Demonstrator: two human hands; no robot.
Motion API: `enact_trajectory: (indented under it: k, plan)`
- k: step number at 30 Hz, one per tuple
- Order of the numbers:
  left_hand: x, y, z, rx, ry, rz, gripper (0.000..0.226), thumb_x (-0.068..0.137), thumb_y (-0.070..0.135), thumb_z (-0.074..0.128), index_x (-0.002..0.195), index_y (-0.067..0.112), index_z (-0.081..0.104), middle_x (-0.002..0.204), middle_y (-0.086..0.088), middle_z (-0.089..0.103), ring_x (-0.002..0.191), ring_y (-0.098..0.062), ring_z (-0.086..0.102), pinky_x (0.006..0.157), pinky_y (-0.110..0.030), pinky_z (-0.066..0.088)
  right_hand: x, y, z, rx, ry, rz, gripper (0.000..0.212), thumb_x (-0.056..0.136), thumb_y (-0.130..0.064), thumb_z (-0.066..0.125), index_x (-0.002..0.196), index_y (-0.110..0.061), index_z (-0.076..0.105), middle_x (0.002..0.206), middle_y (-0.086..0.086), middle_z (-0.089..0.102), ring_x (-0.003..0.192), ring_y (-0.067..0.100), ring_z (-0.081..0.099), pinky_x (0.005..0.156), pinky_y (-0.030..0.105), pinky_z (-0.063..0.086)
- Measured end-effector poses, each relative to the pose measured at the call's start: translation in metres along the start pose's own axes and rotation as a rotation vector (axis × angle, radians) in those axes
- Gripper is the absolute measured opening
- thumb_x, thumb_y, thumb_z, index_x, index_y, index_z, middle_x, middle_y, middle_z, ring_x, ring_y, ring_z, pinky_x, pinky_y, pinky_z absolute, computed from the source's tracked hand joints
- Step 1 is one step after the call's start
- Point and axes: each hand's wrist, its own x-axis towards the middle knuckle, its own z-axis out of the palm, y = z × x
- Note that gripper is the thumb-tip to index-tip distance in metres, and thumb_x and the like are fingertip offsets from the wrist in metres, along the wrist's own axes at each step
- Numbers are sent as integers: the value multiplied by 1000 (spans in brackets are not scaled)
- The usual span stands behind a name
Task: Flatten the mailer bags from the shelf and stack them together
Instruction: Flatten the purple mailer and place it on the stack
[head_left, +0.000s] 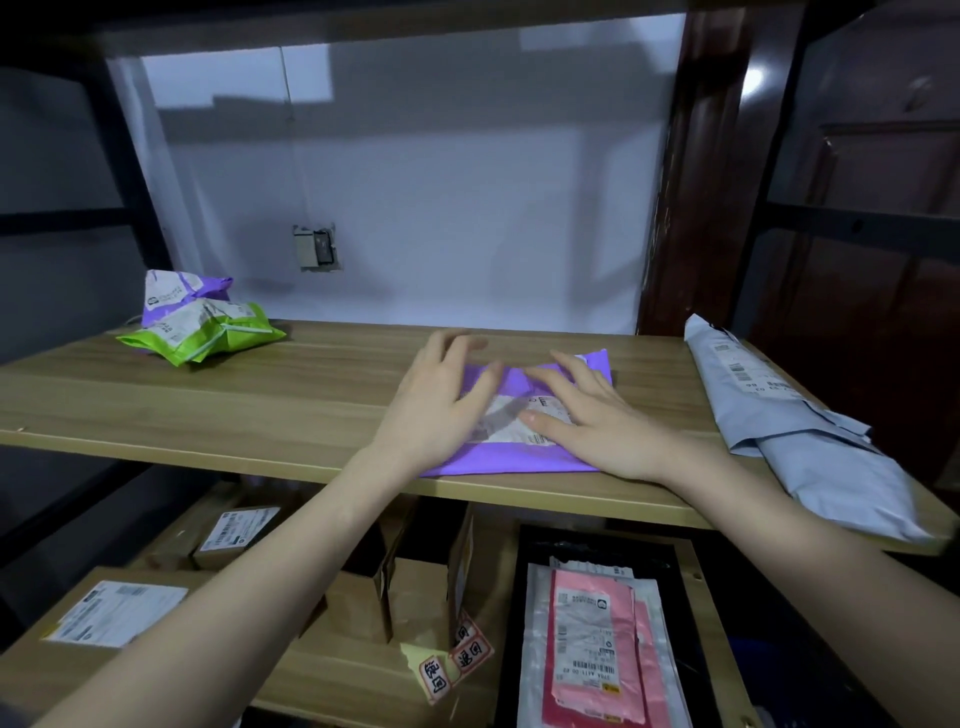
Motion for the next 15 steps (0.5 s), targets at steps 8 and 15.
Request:
enact_trajectory:
  k: [8, 15]
  plan:
    - [-46, 18, -15, 377, -248, 275, 72, 79, 75, 22, 136, 35, 41, 141, 16, 45, 132, -7, 35, 102, -24, 27, -40, -8, -17, 0, 370, -116, 37, 92, -30, 49, 128, -26, 41, 124, -8, 37, 121, 10, 40, 98, 36, 40]
    - [-76, 14, -28, 358, -191, 388, 41, 75, 27, 56, 115, 35, 58, 117, 18, 63, 109, -10, 56, 82, -26, 46, -86, -7, -25, 82, 320, -175, 22, 89, -19, 53, 109, -27, 54, 100, -11, 47, 93, 3, 50, 84, 25, 44]
